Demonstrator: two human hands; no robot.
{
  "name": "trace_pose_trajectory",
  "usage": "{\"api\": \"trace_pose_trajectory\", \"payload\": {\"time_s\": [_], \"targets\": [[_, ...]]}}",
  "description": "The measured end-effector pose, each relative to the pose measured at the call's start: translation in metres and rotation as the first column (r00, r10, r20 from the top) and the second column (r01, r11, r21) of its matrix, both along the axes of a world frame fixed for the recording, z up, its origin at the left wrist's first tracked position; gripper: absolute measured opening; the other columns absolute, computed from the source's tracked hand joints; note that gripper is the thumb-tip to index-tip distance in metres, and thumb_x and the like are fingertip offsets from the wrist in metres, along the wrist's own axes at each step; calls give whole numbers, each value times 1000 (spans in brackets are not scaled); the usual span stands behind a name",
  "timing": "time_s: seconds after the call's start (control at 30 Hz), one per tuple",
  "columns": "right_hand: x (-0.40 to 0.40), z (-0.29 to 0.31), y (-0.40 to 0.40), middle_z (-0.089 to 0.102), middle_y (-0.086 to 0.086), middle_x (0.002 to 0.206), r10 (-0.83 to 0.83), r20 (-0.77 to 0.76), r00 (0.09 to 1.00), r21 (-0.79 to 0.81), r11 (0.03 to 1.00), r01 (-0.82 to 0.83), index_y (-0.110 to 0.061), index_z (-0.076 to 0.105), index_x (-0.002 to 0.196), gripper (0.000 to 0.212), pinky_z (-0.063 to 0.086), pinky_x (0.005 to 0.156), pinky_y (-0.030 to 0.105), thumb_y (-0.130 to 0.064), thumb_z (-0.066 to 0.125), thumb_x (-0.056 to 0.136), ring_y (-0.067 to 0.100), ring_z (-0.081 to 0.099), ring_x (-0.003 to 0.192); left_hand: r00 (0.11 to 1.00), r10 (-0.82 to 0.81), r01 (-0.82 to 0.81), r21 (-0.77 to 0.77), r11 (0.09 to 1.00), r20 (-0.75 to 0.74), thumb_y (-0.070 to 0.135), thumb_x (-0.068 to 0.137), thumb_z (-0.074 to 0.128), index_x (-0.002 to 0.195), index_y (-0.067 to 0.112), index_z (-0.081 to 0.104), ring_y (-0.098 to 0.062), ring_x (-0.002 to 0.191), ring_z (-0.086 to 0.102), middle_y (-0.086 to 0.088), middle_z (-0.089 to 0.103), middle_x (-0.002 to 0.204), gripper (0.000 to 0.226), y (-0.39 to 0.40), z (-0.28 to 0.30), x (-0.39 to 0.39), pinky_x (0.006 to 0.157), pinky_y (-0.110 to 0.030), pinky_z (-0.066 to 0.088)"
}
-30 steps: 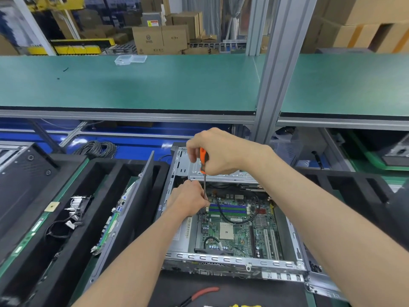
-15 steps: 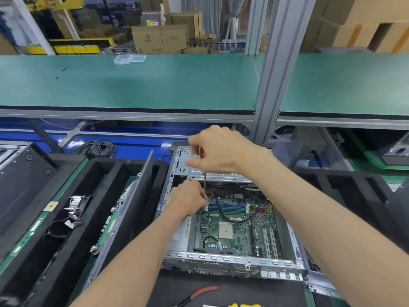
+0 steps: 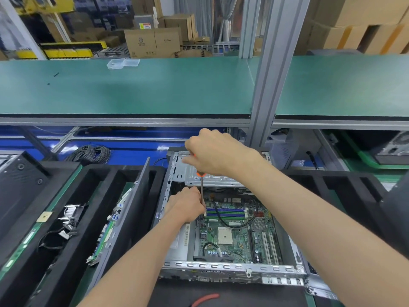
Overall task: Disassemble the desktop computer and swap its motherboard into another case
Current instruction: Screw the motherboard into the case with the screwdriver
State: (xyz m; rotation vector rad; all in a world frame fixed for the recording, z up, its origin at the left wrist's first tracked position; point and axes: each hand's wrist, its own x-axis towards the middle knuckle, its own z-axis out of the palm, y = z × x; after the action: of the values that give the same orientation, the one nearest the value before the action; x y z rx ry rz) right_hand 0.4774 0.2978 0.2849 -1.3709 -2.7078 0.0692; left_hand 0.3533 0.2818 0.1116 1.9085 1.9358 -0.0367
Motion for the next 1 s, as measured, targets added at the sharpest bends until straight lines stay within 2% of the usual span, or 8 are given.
{"api": "trace_pose_trajectory", "payload": {"time_s": [0.1,0.23,0.4,0.53,0.63,0.73,0.83,1.0], "targets": [[-2,1,4,47,-1,80,92,-13,996,-91,991,-93,-22,50,82,8,46,69,38,-18,53,89,32,55,87,1000,-4,4,9,1000,-19,41,84,61,96,28,53,-25,89,59,4,47,95,20,0,-2,-1,84,-40,48],[7,8,-1,52,-11,75,189,-71,979,-195,960,-199,-21,64,88,22,43,62,30,-4,61,74,10,52,74,1000,11,-11,-21,1000,8,38,81,64,100,29,60,-24,94,61,3,54,104,21,-1,2,0,90,-44,49],[10,3,-3,34,-3,75,41,8,999,-20,999,-41,-18,48,88,30,34,62,37,-46,55,95,28,45,75,999,43,-42,-18,999,27,39,80,69,94,33,62,-20,93,63,6,60,104,17,-1,3,2,90,-44,50],[13,3,4,44,-3,78,164,-18,986,-71,984,-165,-15,56,90,3,39,66,35,-17,55,91,29,53,88,998,61,-61,-23,998,25,37,77,72,84,34,63,-19,89,64,9,61,101,12,-2,7,6,88,-42,51],[19,5,6,55,-8,85,283,-65,957,-172,941,-291,-19,65,90,20,48,69,36,-3,61,79,18,54,85,996,90,-90,-28,996,9,33,73,75,76,32,63,-19,86,64,10,59,94,13,-3,7,8,87,-40,51],[21,2,6,52,-7,83,272,-106,956,-137,949,-285,-22,61,88,8,48,65,38,-19,64,81,23,55,83,995,99,-99,-20,995,-8,35,74,76,76,32,64,-17,86,63,9,59,95,13,-1,6,9,86,-39,51],[17,-4,11,39,-5,75,170,-55,984,-22,985,-171,-22,45,81,28,32,58,34,-44,57,93,29,50,76,994,101,-102,-28,994,-30,41,74,77,81,33,58,-17,84,61,9,55,93,21,-1,5,9,80,-36,47],[19,2,16,61,-3,81,308,-67,949,-172,933,-315,-24,60,84,19,48,65,33,-5,58,79,20,58,84,994,87,-89,-39,995,-64,39,74,73,76,33,52,-14,74,57,10,54,87,23,2,2,8,71,-34,41]]}}
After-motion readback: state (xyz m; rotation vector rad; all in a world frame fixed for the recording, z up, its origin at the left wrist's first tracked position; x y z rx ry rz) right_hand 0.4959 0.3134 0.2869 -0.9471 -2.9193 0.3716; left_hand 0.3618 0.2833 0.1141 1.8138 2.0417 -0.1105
